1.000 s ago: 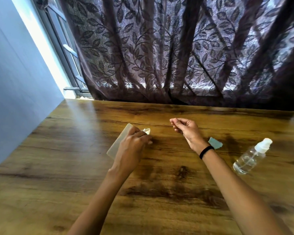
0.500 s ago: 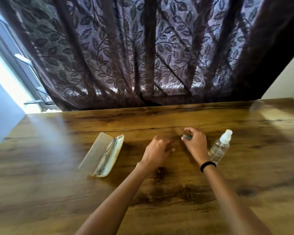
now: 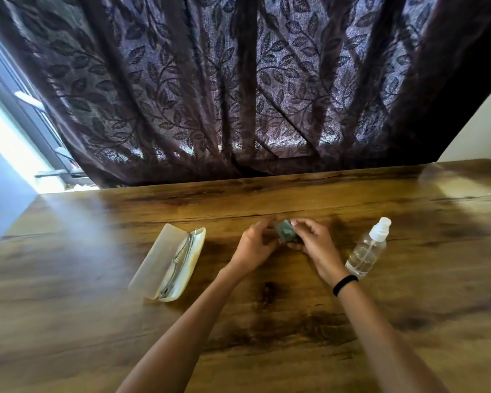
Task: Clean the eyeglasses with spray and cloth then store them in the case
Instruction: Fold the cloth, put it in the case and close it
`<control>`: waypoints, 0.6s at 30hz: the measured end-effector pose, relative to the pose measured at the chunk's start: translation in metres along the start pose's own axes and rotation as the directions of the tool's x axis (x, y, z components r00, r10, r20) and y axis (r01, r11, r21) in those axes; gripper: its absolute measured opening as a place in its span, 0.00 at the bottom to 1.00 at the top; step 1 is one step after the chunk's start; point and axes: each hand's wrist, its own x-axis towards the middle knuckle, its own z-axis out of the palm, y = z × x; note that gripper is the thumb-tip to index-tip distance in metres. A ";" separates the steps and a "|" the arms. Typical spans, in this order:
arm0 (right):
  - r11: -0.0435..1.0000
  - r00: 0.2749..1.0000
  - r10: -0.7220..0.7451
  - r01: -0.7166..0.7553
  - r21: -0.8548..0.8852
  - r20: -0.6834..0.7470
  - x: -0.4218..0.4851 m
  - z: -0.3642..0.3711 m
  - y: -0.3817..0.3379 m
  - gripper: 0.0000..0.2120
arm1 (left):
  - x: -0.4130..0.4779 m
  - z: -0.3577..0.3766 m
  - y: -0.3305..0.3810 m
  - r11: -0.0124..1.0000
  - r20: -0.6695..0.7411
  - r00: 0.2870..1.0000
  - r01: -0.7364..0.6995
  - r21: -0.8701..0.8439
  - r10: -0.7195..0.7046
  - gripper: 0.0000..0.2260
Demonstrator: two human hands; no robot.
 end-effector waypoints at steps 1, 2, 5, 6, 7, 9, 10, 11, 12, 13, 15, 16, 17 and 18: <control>0.993 0.998 0.060 -0.063 0.095 0.030 -0.001 0.004 -0.001 0.08 | 0.000 -0.004 -0.001 0.997 -0.002 0.999 0.046 -0.068 -0.047 0.23; 0.980 0.993 0.101 -0.110 0.165 0.061 -0.002 0.007 -0.002 0.08 | -0.001 -0.007 -0.002 0.985 0.006 0.995 0.098 -0.144 -0.099 0.21; 0.963 0.982 0.124 -0.154 0.223 0.142 -0.002 0.013 -0.003 0.06 | -0.004 -0.017 -0.003 0.874 0.071 0.970 0.241 -0.422 -0.233 0.15; 0.971 0.980 0.118 -0.148 0.189 0.160 -0.002 0.015 -0.003 0.05 | -0.004 -0.019 -0.004 0.838 0.077 0.962 0.268 -0.476 -0.264 0.13; 0.978 0.978 0.116 -0.143 0.152 0.175 -0.002 0.016 -0.003 0.04 | -0.004 -0.021 -0.005 0.825 0.069 0.956 0.281 -0.491 -0.284 0.12; 0.984 0.973 0.122 -0.145 0.107 0.194 -0.001 0.018 -0.002 0.04 | -0.004 -0.023 -0.008 0.861 0.037 0.956 0.279 -0.425 -0.291 0.12; 0.984 0.972 0.129 -0.150 0.098 0.197 0.000 0.018 -0.001 0.04 | -0.004 -0.024 -0.008 0.887 0.031 0.959 0.273 -0.373 -0.282 0.12; 0.985 0.972 0.134 -0.152 0.083 0.193 0.001 0.019 0.000 0.05 | -0.004 -0.024 -0.009 0.905 0.027 0.960 0.273 -0.326 -0.279 0.12; 0.987 0.975 0.136 -0.148 0.055 0.178 0.001 0.019 0.001 0.07 | -0.003 -0.025 -0.009 0.914 0.022 0.959 0.276 -0.297 -0.282 0.12; 0.991 0.981 0.129 -0.132 0.009 0.148 0.002 0.019 0.003 0.07 | -0.003 -0.025 -0.009 0.920 0.009 0.956 0.285 -0.270 -0.293 0.12; 0.992 0.996 0.056 -0.048 -0.120 0.064 0.004 0.017 0.007 0.07 | -0.003 -0.025 -0.010 0.931 -0.025 0.950 0.301 -0.208 -0.313 0.12; 0.981 0.999 -0.005 0.012 -0.193 0.037 0.006 0.015 0.009 0.07 | -0.003 -0.025 -0.011 0.936 -0.034 0.949 0.301 -0.182 -0.312 0.13; 0.963 0.998 -0.058 0.064 -0.262 0.030 0.007 0.013 0.010 0.07 | -0.004 -0.025 -0.011 0.941 -0.038 0.952 0.293 -0.167 -0.303 0.13; 0.939 0.995 -0.093 0.100 -0.329 0.037 0.008 0.011 0.010 0.07 | -0.004 -0.026 -0.011 0.949 -0.040 0.958 0.276 -0.152 -0.285 0.14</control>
